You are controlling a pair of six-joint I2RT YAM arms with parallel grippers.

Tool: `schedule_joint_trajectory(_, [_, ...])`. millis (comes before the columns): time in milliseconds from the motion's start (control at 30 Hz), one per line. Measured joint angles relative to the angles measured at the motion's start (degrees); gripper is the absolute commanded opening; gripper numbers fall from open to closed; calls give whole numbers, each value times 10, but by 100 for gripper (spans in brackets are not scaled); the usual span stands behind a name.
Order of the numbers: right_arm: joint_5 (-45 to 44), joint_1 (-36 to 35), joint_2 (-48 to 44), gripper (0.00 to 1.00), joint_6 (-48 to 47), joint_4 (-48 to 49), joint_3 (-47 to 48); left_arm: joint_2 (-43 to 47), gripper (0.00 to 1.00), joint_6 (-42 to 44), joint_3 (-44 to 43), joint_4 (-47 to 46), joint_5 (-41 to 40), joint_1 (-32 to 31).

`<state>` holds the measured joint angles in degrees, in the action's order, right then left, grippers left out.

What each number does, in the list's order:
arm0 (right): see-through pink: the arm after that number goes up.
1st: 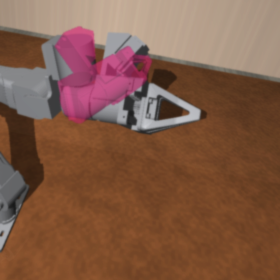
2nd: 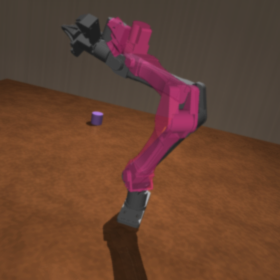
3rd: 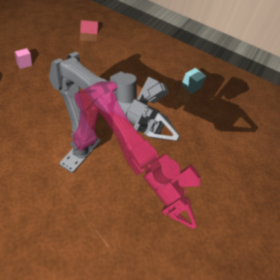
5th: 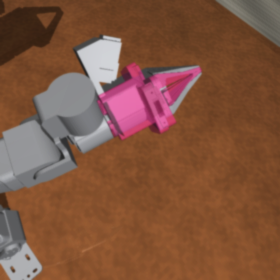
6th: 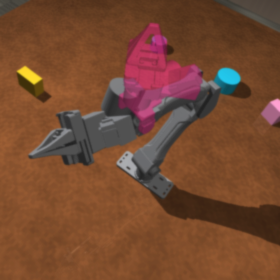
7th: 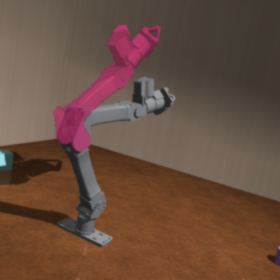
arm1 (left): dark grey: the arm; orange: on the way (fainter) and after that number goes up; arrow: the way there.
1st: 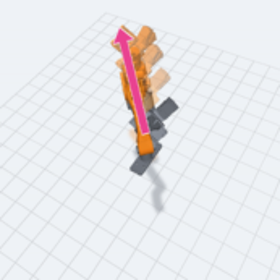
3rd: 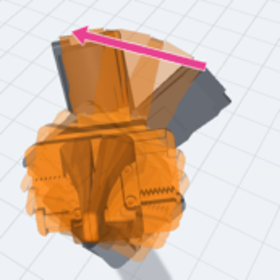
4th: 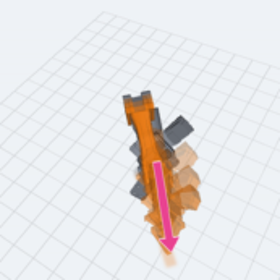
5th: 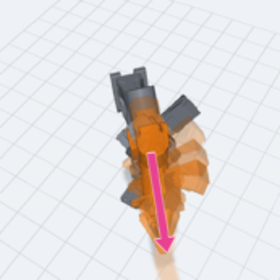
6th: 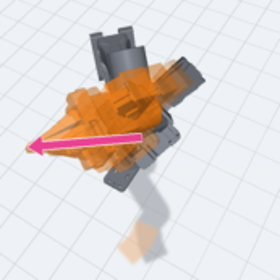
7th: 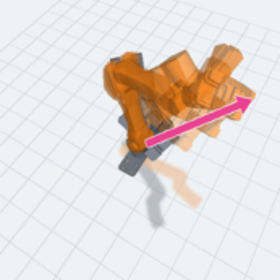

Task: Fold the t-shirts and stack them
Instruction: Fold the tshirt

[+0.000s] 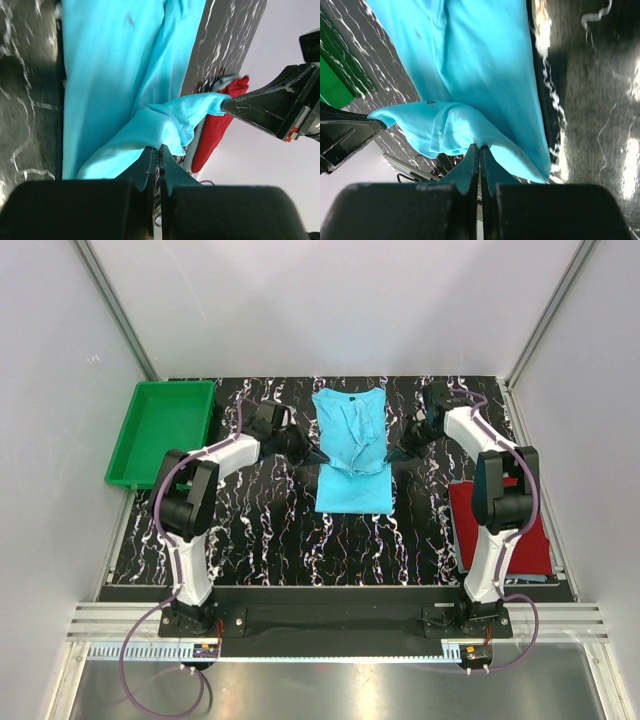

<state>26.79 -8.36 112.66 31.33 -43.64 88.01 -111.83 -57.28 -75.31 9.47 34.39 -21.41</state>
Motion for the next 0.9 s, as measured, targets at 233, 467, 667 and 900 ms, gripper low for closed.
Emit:
schedule_joint_trajectory(233, [17, 15, 64, 0, -13, -26, 82, -40, 0, -15, -46, -15, 8, 18])
schedule_joint_trajectory(467, [43, 23, 113, 0, -18, -36, 134, -72, 0, -28, -67, -27, 15, 21])
schedule_joint_trajectory(667, [58, 26, 143, 1, -22, -46, 149, -81, 0, -32, -72, -27, 16, 26])
schedule_joint_trajectory(900, [60, 33, 167, 4, -20, -52, 174, -102, 3, -32, -90, -20, 15, 35])
